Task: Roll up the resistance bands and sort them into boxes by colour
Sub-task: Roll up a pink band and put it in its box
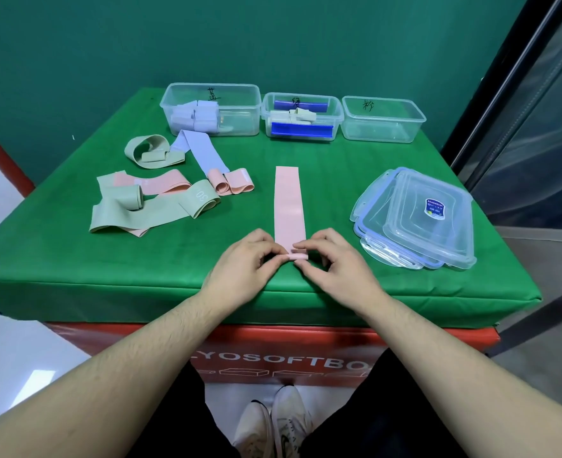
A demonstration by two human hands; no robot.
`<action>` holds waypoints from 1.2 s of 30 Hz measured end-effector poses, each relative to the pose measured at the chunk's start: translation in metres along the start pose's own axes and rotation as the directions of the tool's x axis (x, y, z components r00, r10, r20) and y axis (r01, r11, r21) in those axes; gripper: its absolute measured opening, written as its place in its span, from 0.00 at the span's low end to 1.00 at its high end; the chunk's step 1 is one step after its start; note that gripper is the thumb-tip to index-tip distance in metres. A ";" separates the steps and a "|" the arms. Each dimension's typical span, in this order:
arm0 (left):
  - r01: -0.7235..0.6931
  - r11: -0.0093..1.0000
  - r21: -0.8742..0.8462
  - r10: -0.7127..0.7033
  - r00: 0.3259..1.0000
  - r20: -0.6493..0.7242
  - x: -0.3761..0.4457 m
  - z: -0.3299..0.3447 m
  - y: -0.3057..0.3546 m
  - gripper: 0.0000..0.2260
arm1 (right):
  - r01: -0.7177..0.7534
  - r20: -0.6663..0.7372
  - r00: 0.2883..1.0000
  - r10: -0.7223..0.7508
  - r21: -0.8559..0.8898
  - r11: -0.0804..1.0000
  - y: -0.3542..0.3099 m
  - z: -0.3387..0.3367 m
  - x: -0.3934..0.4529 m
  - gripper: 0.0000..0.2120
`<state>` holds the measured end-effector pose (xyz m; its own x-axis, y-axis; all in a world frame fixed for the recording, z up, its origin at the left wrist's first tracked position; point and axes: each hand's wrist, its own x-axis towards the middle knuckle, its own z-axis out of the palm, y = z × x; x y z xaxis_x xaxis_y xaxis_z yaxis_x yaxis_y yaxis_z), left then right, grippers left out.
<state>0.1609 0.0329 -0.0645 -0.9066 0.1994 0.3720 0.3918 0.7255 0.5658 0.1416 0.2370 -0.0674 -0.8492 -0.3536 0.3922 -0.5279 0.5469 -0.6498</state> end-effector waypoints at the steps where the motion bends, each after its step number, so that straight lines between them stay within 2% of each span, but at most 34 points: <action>1: 0.003 1.000 0.004 -0.003 1.000 0.002 0.001 0.000 0.000 0.08 | 0.003 0.002 1.000 -0.003 0.010 1.000 0.001 0.000 0.000 0.08; 9: 0.009 1.000 0.003 -0.009 0.999 -0.035 -0.002 0.000 0.001 0.07 | -0.012 0.007 1.000 0.013 -0.031 0.999 0.005 0.004 0.003 0.05; 36: -0.021 0.998 0.058 0.024 0.999 -0.046 0.003 0.002 0.000 0.07 | -0.036 -0.016 0.999 0.034 -0.147 0.989 -0.002 0.004 0.003 0.14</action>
<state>0.1580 0.0350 -0.0653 -0.8888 0.1864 0.4187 0.4012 0.7579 0.5144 0.1404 0.2316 -0.0681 -0.8669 -0.3228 0.3800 -0.4934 0.6648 -0.5609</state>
